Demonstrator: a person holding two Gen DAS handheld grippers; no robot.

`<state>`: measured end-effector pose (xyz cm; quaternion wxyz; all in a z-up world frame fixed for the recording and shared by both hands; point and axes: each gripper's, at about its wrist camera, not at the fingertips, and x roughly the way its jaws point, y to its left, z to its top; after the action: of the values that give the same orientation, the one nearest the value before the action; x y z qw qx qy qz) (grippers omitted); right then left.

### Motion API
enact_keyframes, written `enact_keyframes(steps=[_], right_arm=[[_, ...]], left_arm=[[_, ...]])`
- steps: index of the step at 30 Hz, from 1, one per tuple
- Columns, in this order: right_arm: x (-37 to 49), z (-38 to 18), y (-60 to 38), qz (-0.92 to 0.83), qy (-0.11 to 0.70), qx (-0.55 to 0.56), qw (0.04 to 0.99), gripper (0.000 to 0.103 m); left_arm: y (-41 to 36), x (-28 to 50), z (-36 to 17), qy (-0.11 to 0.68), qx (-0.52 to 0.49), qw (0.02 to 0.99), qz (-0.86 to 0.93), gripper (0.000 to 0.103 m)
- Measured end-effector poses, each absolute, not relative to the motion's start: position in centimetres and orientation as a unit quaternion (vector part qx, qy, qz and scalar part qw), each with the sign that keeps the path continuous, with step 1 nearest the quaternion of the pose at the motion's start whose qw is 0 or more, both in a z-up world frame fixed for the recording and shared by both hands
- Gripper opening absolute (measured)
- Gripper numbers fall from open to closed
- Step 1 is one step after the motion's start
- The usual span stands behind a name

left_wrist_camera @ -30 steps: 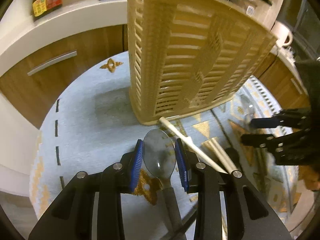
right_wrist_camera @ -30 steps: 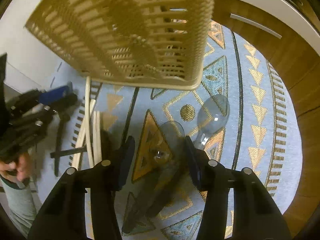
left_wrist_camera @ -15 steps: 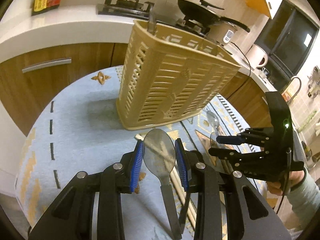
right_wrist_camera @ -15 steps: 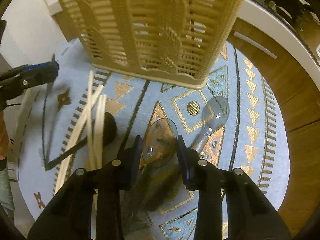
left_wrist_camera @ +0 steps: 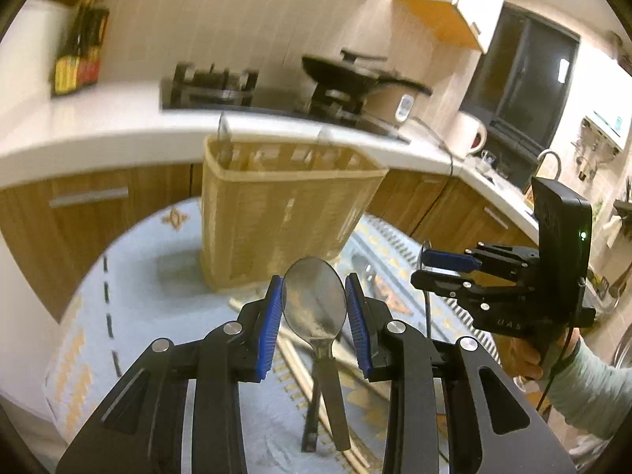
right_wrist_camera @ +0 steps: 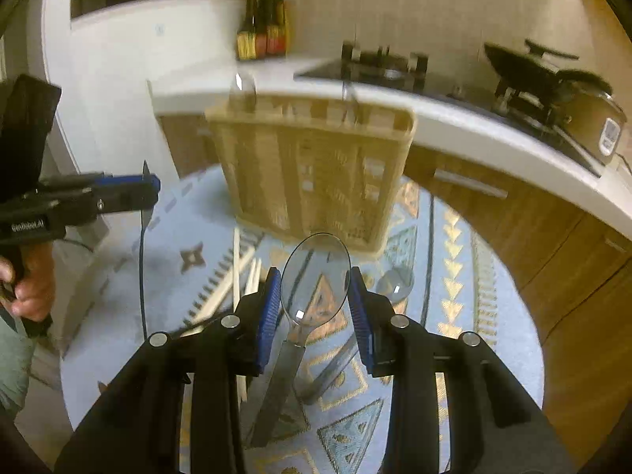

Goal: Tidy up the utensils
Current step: 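Lift both held spoons and carry them above the beige caddy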

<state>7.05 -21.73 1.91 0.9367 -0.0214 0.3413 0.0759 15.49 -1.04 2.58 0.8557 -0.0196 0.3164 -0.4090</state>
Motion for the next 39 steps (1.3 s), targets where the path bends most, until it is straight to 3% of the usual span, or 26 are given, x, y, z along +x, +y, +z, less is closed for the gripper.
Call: enact_keyframes(steps=[11,20,29,39], right_arm=[[5.9,10.1,-22.5,0.047,0.153,-0.009,0.987,0.031],[9.1,14.8,-24.0,-0.020,0.068,-0.006,0.998,0.031],[12.6,15.1,-25.1,-0.073,0.040,-0.014,0.996,0.031],[16.7,11.9,-25.7,-0.088,0.071,-0.025,0.993,0.032]], left_arm=[[-0.6,14.0,10.7,0.185,-0.061,0.895,-0.400,0.030],[-1.4,16.7,14.6,0.123,-0.068,0.937,-0.321,0.030],[-1.6,19.2,15.2,0.085,-0.055,0.960,-0.262,0.030],[-3.1,21.3,13.0,0.086,-0.030,0.967,-0.237,0.030]])
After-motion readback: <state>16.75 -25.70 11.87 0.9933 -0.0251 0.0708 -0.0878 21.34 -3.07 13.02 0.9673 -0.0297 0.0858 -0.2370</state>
